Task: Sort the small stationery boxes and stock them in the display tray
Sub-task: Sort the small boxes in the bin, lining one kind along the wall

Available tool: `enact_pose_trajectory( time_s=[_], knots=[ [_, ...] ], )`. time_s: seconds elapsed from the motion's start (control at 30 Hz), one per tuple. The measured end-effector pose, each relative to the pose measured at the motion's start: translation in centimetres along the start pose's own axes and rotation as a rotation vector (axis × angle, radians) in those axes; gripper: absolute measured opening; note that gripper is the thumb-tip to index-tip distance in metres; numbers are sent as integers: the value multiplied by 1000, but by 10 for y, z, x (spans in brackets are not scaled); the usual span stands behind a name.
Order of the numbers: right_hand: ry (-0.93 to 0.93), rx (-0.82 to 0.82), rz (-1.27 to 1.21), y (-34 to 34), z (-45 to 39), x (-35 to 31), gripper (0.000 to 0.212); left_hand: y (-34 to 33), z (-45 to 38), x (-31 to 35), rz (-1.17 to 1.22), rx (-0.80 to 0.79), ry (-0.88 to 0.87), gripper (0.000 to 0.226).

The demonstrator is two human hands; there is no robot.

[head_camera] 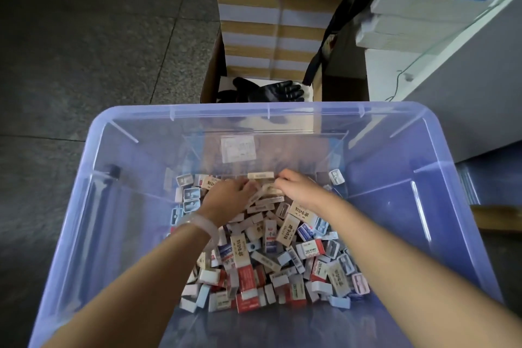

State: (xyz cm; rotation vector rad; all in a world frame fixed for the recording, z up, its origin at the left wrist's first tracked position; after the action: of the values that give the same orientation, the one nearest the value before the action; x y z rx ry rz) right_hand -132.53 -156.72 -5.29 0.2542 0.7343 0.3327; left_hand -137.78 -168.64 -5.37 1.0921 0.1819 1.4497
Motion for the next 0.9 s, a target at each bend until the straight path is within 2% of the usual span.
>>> enact_pose_trajectory(
  time_s=[0.07, 0.13, 0.2, 0.23, 0.33, 0.43, 0.47, 0.57, 0.6, 0.67, 0.73, 0.77, 0.8, 0.9],
  knots=[
    [14, 33, -14, 1, 2, -3, 38, -3, 0, 11, -16, 1, -62, 34],
    [10, 32, -42, 2, 5, -2, 42, -10, 2, 17, 263, -73, -56, 26],
    [-2, -54, -88, -4, 10, -3, 40, -12, 6, 25, 630, -167, -36, 17],
    [-1, -95, -104, -8, 13, -5, 39, -10, 7, 27, 709, -190, -16, 14],
    [55, -117, -52, -16, 18, -16, 39, -9, 8, 28, 637, -184, 28, 14],
    [103, -156, 108, -20, 27, -20, 41, -14, 17, 31, 544, -269, -31, 25],
    [118, -190, 169, -23, 36, -20, 44, -15, 26, 31, 523, -320, -61, 28],
    [212, -353, 407, -53, 77, -9, 48, -29, 70, 33, 507, -552, -82, 16],
    [244, -388, 560, -62, 92, -5, 49, -34, 87, 36, 446, -626, -91, 14],
    [277, -475, 767, -68, 114, 2, 51, -40, 115, 42, 119, -730, -147, 25],
    [211, -578, 727, -57, 125, 2, 45, -30, 118, 39, -130, -684, -168, 37],
    [184, -570, 685, -46, 125, -1, 41, -18, 111, 38, -131, -620, -153, 38],
    [180, -495, 640, -29, 118, -6, 39, -3, 101, 38, -83, -527, -130, 37],
    [217, -67, 363, 20, 80, -24, 35, 42, 60, 31, 14, -80, -48, 33]
  ],
)
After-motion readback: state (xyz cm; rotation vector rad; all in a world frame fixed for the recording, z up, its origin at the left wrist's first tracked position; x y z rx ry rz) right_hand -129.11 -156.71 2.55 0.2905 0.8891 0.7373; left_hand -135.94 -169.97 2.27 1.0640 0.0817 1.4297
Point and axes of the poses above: each hand's wrist, its own z-axis away from the middle knuckle, its own y-axis out of the back of the hand, x = y × z, the point moved 9 cm from there along -z, towards the middle knuckle, and after that the axes turned 1 degree about -x, right-handed, at the moved point
